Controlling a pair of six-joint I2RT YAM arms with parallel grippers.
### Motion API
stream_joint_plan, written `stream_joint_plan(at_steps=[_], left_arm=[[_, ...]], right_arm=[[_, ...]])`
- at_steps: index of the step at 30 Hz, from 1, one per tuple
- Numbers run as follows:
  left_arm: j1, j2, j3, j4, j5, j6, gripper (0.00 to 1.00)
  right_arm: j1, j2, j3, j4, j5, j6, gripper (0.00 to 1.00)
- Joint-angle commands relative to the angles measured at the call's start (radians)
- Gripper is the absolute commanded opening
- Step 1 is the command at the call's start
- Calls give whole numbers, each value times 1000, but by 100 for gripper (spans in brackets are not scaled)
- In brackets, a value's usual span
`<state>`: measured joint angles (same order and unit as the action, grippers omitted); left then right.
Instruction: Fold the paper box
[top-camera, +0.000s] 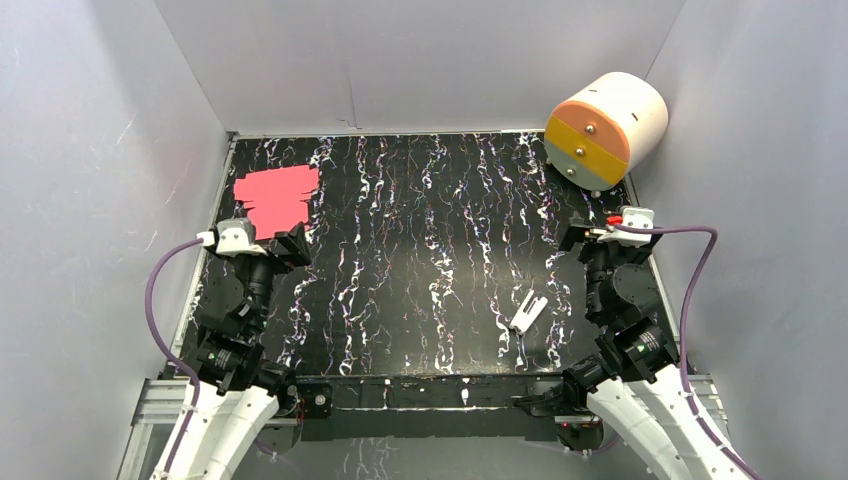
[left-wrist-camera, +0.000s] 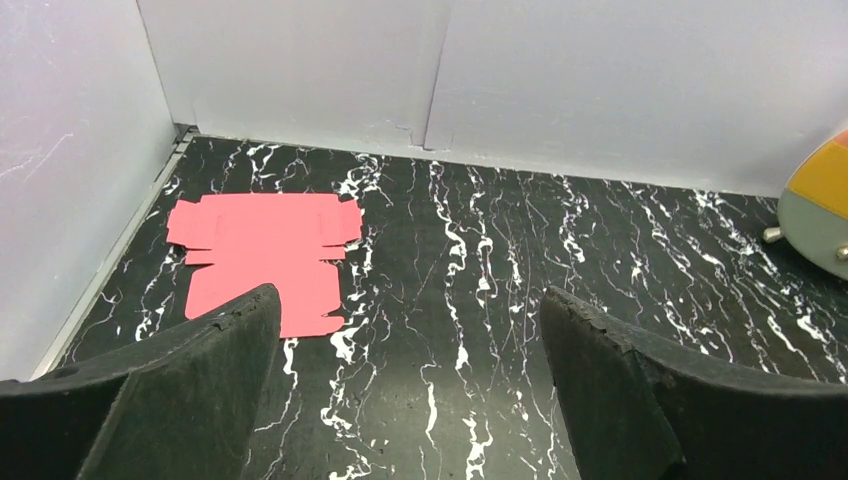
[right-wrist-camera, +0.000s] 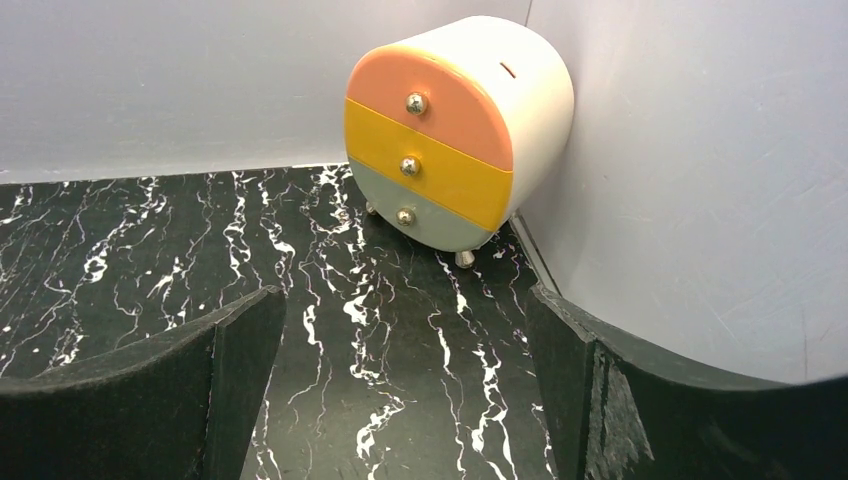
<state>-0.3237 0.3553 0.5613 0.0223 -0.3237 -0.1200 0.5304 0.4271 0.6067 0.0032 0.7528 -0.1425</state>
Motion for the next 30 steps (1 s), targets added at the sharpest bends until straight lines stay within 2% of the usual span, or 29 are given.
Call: stream_joint_plan(at_steps=[1,7,13,17,21,26,30], left_arm=[[4,60,14,13,46,39,98],[6,195,42,41,23,40,98],[7,365,73,16,-48,-35,98],[8,492,127,-16,-32,-27,98],[12,697,243,-78,-90,-3,98],[31,1014,457,-181,-165,65,96],[68,1211,580,-161,-165,138,94]], right_arm=[[-1,-1,3,54,-17,5,98],[-1,3,4,38,-65,17,99],[-1,1,-1,32,-123,35,99],[-1,-2,-1,29,-167,50,99],[-1,-4,-1,22,-181,58,98],[-1,-19,-2,12,-215,75,99],[-1,-29,-1,10,-232,78,98]])
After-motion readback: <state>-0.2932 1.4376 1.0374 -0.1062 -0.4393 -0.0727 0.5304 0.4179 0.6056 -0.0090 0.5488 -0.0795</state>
